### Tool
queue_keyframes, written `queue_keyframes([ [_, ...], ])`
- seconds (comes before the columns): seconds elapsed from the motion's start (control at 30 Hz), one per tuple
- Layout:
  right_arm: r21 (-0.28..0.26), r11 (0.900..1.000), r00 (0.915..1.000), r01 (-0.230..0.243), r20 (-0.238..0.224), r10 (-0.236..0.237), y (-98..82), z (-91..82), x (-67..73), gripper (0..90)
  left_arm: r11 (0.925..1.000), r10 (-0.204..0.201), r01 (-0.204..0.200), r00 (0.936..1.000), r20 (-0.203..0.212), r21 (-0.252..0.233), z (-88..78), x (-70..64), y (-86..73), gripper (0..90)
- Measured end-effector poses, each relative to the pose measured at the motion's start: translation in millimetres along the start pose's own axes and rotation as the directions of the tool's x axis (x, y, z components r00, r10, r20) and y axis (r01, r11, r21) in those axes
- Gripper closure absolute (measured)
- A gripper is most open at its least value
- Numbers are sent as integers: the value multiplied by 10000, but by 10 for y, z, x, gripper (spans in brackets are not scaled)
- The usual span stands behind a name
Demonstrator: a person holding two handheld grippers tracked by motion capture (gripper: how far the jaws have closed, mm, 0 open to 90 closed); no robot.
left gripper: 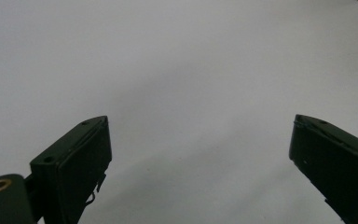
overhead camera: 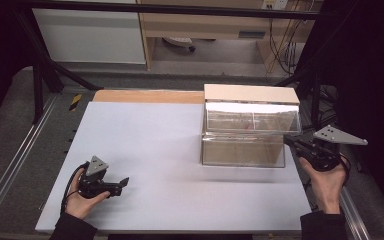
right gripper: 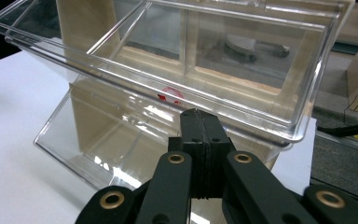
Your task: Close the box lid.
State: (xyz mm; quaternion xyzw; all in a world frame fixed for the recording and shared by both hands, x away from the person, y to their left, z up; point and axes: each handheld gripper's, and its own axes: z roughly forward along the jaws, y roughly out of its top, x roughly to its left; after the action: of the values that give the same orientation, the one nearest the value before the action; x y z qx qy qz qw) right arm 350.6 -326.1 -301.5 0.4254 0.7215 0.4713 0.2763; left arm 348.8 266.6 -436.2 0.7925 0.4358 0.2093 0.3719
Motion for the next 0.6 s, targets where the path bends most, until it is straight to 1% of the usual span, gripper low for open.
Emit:
queue_keyframes([
  [0.07, 35, 10000, 10000, 15, -80, -14, -26, -13, 5, 900, 10000, 35, -35, 10000, 2, 39, -3, 2, -2, 56],
  [0.1, -70, 10000, 9999, 13, -114, -14, -38, -23, 8, 900, 10000, 34, -34, 10000, 15, 37, -3, 3, -3, 56],
  [0.17, -109, 9999, 9999, 0, -147, -2, -50, -54, 20, 900, 10000, 36, -36, 10000, 11, 33, -4, 2, -3, 55],
  [0.23, -74, 10000, 9998, 41, -214, -43, -61, -77, 41, 890, 10000, 45, -45, 10000, 18, 32, -5, 0, -3, 55],
  [0.3, -61, 9999, 9997, 112, -225, -113, -80, -94, 65, 849, 10000, 51, -52, 10000, 26, 21, -6, -3, -4, 54],
  [0.37, -25, 9999, 9994, 106, -337, -107, -112, -109, 91, 800, 10000, 50, -51, 10000, 28, 16, -8, -3, -6, 53],
  [0.47, 87, 9999, 9988, 54, -485, -50, -187, -125, 125, 692, 10000, 52, -52, 10000, 31, 30, -7, -3, -9, 53],
  [0.53, 83, 9999, 9986, 93, -519, -88, -254, -130, 135, 608, 10000, 34, -34, 10000, 34, 15, -7, -4, -10, 52],
  [0.6, 215, 9998, 9985, 39, -548, -27, -330, -124, 142, 538, 10000, 56, -56, 10000, 33, 38, -8, -2, -10, 52],
])
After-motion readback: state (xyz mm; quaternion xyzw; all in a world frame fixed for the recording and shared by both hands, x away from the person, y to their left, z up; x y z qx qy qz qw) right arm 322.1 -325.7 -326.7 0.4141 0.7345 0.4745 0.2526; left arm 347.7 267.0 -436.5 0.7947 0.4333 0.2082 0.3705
